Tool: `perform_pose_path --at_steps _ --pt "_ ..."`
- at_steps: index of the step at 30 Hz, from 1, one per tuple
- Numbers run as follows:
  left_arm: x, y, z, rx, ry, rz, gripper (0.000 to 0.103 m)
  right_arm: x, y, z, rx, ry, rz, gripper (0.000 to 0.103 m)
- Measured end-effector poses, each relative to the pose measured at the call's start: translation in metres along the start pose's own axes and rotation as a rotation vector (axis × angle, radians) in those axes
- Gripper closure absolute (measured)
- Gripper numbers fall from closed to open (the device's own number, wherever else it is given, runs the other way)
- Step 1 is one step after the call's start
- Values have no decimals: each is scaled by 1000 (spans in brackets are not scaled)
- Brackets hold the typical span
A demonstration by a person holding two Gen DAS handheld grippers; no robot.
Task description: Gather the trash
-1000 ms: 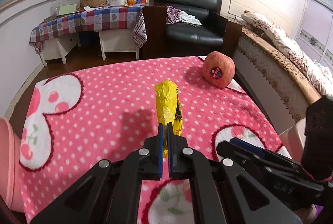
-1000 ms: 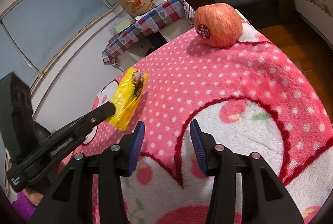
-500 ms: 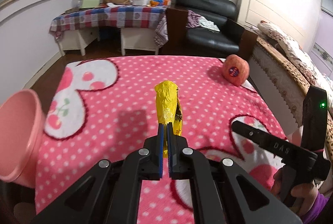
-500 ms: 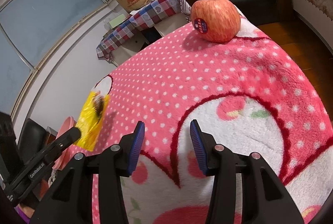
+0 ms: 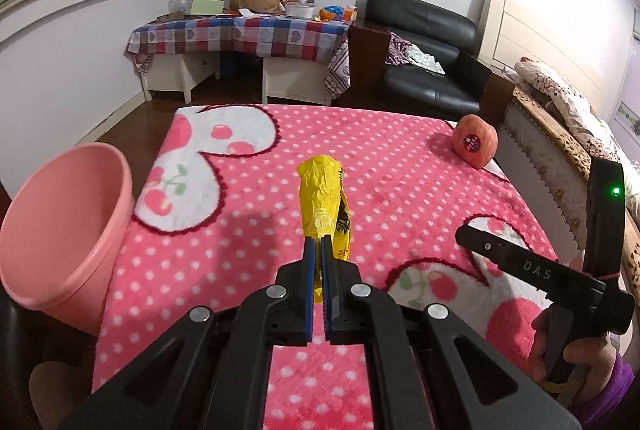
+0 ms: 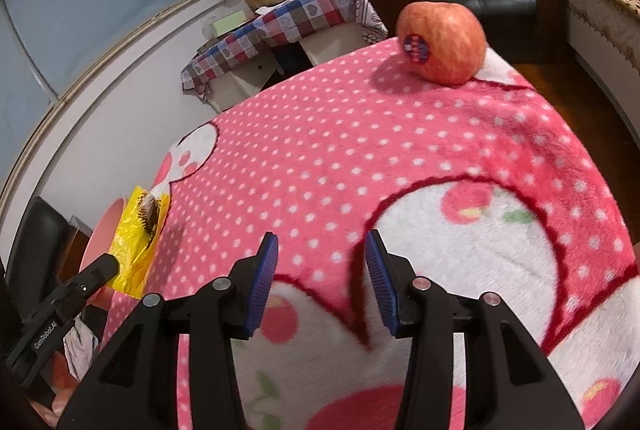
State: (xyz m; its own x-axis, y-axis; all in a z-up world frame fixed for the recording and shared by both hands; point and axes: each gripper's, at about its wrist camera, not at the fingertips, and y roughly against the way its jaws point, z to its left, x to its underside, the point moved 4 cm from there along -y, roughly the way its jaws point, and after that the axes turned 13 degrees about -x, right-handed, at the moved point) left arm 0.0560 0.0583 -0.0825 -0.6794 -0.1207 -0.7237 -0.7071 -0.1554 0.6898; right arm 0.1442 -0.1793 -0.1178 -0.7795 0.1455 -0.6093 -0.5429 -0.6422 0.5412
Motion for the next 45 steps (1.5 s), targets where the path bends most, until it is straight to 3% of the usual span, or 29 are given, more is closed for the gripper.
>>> perform_pose_path --at_steps 13,22,27,35,45 --pt "1 15 61 -117 111 -48 100 14 -35 107 -117 238 102 57" --pt "-14 15 136 -302 213 -101 100 15 -59 185 -202 381 134 57" --pt "-23 3 179 -392 249 -84 100 12 -66 224 -244 452 125 57" --pt "-18 -19 231 -410 311 -10 100 15 -75 235 -238 477 133 57" --pt "-11 -31 232 -445 293 1 100 16 -82 226 -217 452 146 57"
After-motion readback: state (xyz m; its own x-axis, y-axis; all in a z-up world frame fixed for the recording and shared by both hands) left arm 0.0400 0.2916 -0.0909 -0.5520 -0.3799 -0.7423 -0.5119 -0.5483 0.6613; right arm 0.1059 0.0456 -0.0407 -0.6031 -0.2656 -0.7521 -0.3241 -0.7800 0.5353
